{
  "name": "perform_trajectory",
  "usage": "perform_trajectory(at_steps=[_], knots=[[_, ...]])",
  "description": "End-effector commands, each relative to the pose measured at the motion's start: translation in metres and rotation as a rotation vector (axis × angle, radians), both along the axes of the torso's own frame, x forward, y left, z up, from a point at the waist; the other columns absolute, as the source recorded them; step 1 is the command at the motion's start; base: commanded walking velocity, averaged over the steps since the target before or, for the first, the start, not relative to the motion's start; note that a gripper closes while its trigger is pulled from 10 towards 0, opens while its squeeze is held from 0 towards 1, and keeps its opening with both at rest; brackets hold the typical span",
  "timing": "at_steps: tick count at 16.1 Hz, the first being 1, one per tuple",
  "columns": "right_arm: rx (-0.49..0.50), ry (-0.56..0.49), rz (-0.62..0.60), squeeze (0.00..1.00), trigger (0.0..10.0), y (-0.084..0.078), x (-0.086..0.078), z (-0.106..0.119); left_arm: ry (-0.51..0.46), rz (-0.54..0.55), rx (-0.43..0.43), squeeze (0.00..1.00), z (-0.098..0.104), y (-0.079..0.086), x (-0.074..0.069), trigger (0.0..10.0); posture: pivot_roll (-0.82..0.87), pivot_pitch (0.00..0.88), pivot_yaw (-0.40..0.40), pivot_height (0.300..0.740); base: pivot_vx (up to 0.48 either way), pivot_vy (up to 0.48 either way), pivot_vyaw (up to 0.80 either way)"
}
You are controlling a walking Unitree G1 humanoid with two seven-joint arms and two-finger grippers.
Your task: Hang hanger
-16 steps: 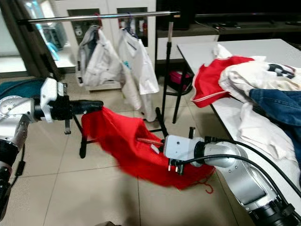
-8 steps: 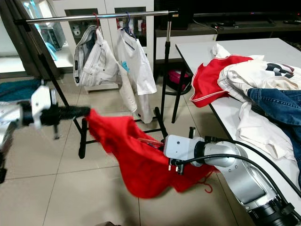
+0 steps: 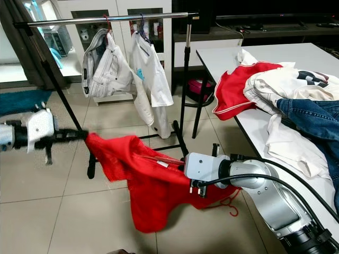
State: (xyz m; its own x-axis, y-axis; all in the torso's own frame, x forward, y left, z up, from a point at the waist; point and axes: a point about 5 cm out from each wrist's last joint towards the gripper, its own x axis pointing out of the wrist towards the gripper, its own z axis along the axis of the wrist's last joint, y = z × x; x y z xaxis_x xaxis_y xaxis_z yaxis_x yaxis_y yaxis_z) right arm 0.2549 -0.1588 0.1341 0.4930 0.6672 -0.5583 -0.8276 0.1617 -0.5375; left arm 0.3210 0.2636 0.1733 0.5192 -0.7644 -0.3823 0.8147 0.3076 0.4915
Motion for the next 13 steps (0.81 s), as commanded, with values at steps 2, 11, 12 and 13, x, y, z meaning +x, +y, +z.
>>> perform_trajectory(at_steps=[2,11,12,13], knots=[[-0.033,0.016,0.0,0.0,10.0,-0.004,0.0,-0.002,-0.068,0.0,-0.108,0.0,0.022,-0.003,0.007,0.0,-0.18,0.0,0.061,0.74,0.0,0.0,0.0],[-0.033,0.017,-0.018,0.0,10.0,-0.006,0.001,-0.001,0.018,-0.052,-0.001,1.0,0.025,0.002,0.002,10.0,-0.17,0.0,0.058,0.74,0.0,0.0,0.0],[-0.032,0.016,-0.021,0.0,10.0,-0.007,0.002,0.0,0.003,-0.037,0.016,1.0,0.029,0.007,0.001,10.0,-0.17,0.0,0.054,0.74,0.0,0.0,0.0],[-0.03,0.015,-0.023,0.0,10.0,-0.007,0.003,0.0,-0.016,-0.016,0.015,1.0,0.033,0.01,0.001,10.0,-0.17,0.0,0.054,0.74,0.0,0.0,0.0]])
